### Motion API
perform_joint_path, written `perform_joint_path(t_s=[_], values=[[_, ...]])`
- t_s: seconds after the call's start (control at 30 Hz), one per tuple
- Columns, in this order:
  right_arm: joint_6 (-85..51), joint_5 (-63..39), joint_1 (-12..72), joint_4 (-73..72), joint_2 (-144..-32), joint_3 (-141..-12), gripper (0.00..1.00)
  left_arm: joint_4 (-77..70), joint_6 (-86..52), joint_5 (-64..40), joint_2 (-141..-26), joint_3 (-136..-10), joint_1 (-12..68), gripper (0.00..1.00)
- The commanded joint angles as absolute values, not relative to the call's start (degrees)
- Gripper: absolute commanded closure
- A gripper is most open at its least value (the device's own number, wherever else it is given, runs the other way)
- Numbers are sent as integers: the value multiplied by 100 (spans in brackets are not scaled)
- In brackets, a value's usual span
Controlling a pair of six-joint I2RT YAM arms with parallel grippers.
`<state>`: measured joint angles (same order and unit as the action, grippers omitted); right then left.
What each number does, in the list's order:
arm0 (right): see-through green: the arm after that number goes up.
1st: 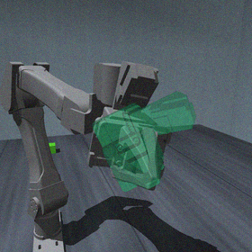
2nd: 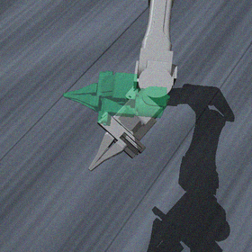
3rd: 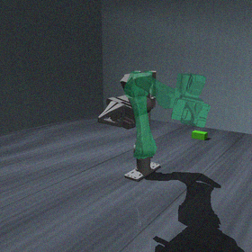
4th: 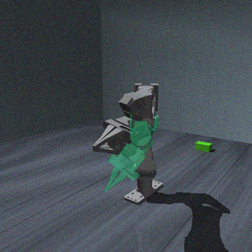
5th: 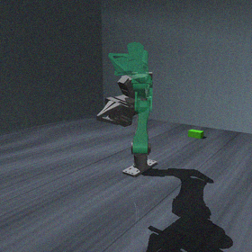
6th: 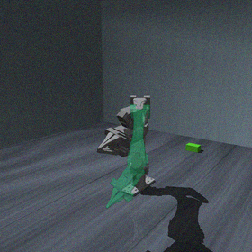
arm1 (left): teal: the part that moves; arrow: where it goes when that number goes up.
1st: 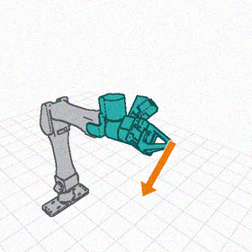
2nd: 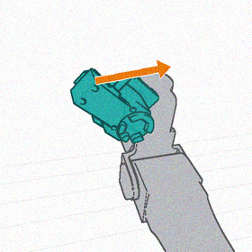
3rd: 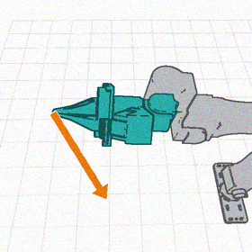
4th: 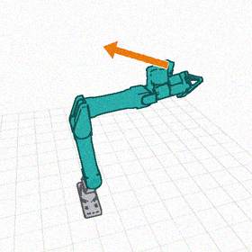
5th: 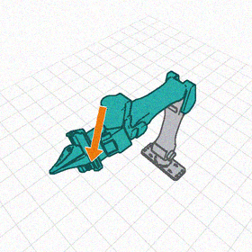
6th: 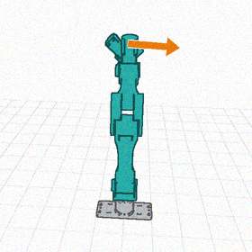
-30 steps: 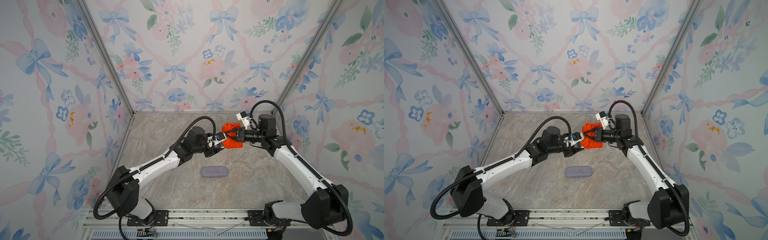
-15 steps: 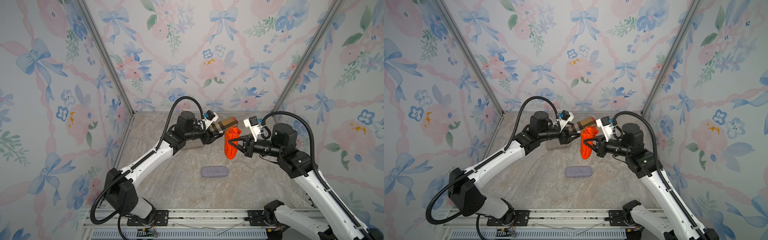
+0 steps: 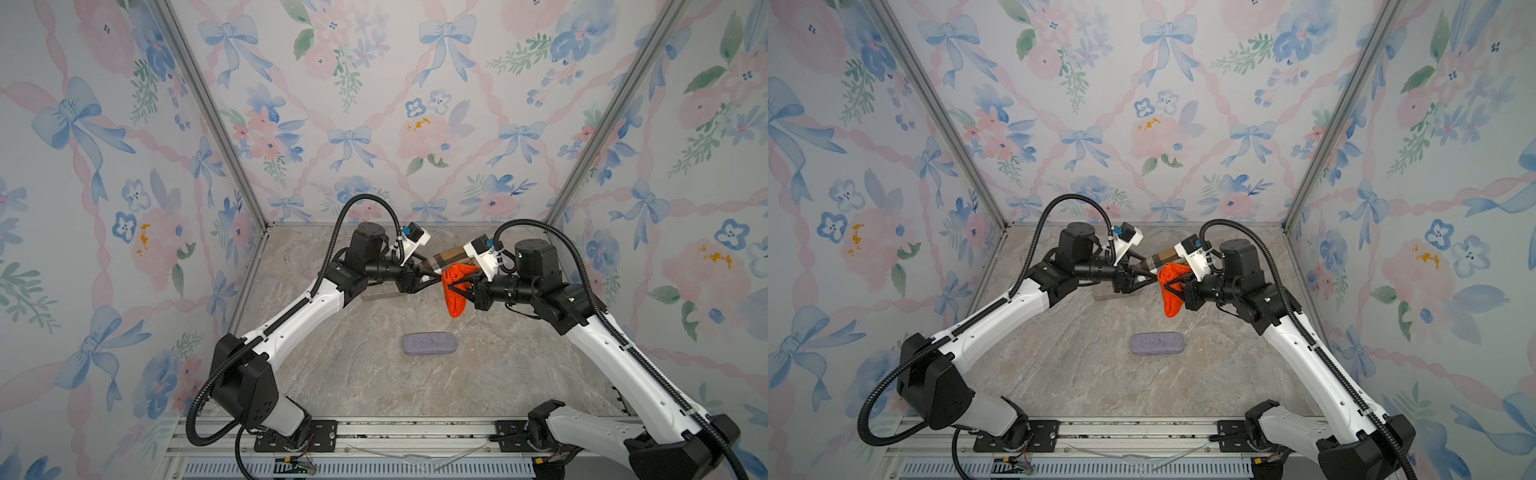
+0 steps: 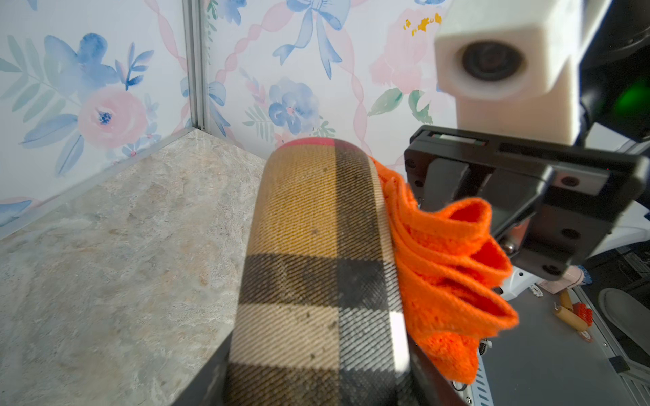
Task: Wipe the eyeglass case
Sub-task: Wipe the dirt from the eyeglass case.
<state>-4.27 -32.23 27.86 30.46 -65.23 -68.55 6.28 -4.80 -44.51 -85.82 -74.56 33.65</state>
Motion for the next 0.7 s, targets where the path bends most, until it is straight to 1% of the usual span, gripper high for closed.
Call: perform_joint_path(t_s=[0.0,0.03,0.1,0.17,0.23,0.3,0.33,0.4,0.5,0.57,0.67], values=[[-491,-2576,3425,2694,-6819,-7143,100,482,-552,-5769,-8434,-7451,3535,67],[-444,-2594,3568,2734,-6878,-7269,100,475,-570,-5796,-8484,-7468,3536,68],[-403,-2560,3483,2782,-6842,-7367,100,576,-515,-5809,-8533,-7497,3533,68],[-497,-2644,2968,2676,-6675,-7285,100,648,-451,-5848,-8514,-7473,3533,68],[-665,-2871,2284,2729,-6617,-7273,100,717,-390,-5867,-8433,-7445,3533,68],[-591,-2680,2041,3004,-6607,-7383,100,781,-325,-5841,-8371,-7406,3537,68],[-566,-2536,2047,3100,-6614,-7416,100,791,-317,-5823,-8363,-7373,3528,68],[-810,-2600,2168,2946,-6618,-7322,100,787,-327,-5786,-8353,-7326,3534,68],[-1222,-2546,2842,2396,-6666,-7104,100,791,-334,-5687,-8408,-7287,3539,68],[-1226,-2368,3247,2375,-6793,-7169,100,815,-335,-5664,-8468,-7299,3550,68],[-1107,-2327,3323,2423,-6891,-7269,100,1069,-162,-5578,-8555,-7404,3581,68]])
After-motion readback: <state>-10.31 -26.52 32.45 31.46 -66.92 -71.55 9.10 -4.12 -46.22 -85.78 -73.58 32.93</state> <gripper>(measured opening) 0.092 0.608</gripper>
